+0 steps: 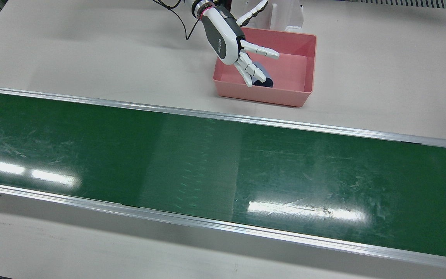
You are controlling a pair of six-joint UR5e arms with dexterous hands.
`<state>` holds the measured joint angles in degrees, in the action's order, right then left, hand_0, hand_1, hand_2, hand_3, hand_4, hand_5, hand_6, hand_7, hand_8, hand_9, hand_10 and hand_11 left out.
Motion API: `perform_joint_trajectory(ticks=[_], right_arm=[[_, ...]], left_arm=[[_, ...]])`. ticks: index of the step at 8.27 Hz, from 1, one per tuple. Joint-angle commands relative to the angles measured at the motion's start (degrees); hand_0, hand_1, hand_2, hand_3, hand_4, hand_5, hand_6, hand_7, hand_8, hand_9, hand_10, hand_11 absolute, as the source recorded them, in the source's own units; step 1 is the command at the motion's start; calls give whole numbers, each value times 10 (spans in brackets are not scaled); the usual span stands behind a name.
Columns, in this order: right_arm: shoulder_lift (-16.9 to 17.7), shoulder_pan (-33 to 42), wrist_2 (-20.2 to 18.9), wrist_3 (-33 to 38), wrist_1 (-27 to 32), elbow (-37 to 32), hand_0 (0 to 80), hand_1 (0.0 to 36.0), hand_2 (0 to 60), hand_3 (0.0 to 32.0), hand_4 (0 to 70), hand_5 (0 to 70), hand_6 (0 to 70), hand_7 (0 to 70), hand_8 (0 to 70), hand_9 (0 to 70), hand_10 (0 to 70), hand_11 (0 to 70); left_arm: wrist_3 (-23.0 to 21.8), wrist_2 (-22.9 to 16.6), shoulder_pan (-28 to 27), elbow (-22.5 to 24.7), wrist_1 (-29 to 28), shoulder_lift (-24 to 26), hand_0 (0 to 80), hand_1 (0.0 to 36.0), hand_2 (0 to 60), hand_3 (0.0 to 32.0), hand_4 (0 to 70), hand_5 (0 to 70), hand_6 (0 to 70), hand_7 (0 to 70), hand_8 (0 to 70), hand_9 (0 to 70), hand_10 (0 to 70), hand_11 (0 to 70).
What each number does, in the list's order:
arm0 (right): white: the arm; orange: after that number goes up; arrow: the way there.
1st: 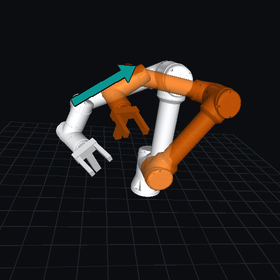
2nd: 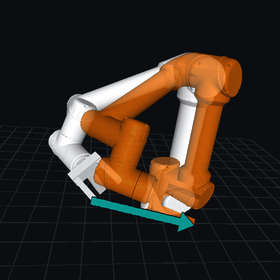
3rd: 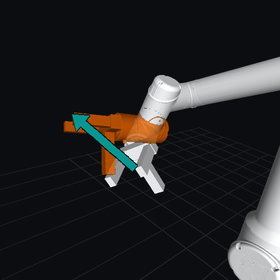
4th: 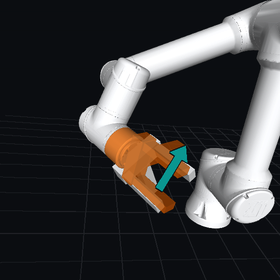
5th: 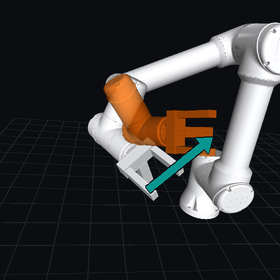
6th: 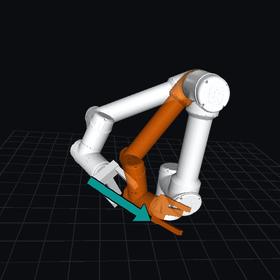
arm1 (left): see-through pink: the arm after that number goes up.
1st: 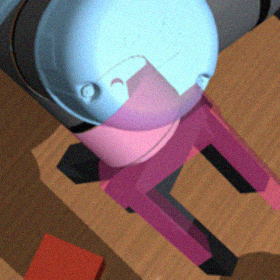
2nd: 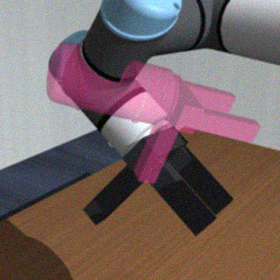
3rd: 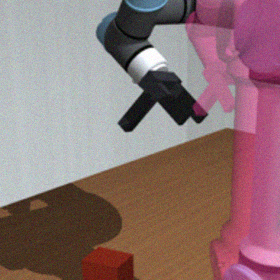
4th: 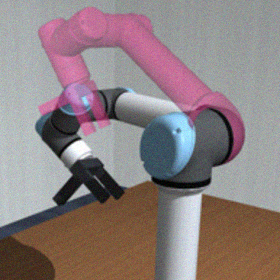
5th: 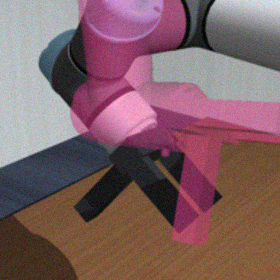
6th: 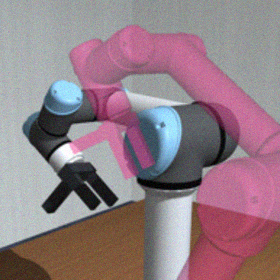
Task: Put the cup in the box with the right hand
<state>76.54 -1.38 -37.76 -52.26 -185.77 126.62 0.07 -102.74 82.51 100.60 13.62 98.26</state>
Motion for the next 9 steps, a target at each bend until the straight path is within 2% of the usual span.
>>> perform_joint_trajectory(ticks=[1,2,3,4,5,6,7,8,9], right_arm=[[68,99,-6,90,-8,55,491,86,40,0,142,42,36,114,82,147,0,10],[96,157,-19,129,-8,59,522,114,36,0,166,52,41,125,88,156,3,19],[116,219,-68,183,-33,52,546,154,56,0,166,61,47,143,90,161,6,27],[126,286,-97,239,-85,48,557,162,58,0,204,61,47,147,91,163,1,19],[144,348,-117,308,-109,20,566,159,42,0,248,61,50,158,95,170,1,20],[163,421,-158,367,-109,-24,565,159,43,0,250,62,52,166,98,175,8,30],[173,507,-213,386,-105,-57,550,174,88,0,212,63,52,163,99,176,18,44],[185,569,-241,386,-99,-71,557,154,44,0,227,63,53,163,100,177,24,53],[202,596,-244,383,-75,-93,548,160,73,0,257,61,57,184,104,187,33,65]], left_arm=[[0,0,0,0,0,0,0,0,0,0,0,0,0,0,0,0,0,0],[0,0,0,0,0,0,0,0,0,0,0,0,0,0,0,0,0,0],[0,0,0,0,0,0,0,0,0,0,0,0,0,0,0,0,0,0],[0,0,0,0,0,0,0,0,0,0,0,0,0,0,0,0,0,0],[0,0,0,0,0,0,0,0,0,0,0,0,0,0,0,0,0,0],[0,0,0,0,-1,0,0,0,0,0,0,0,0,0,0,0,0,0],[0,0,0,0,0,0,0,0,0,0,0,0,0,0,0,0,0,0],[0,0,0,0,0,-1,0,0,0,0,0,0,0,0,0,0,0,0],[0,0,0,0,-1,-1,0,0,0,0,0,0,0,0,0,0,0,0]])
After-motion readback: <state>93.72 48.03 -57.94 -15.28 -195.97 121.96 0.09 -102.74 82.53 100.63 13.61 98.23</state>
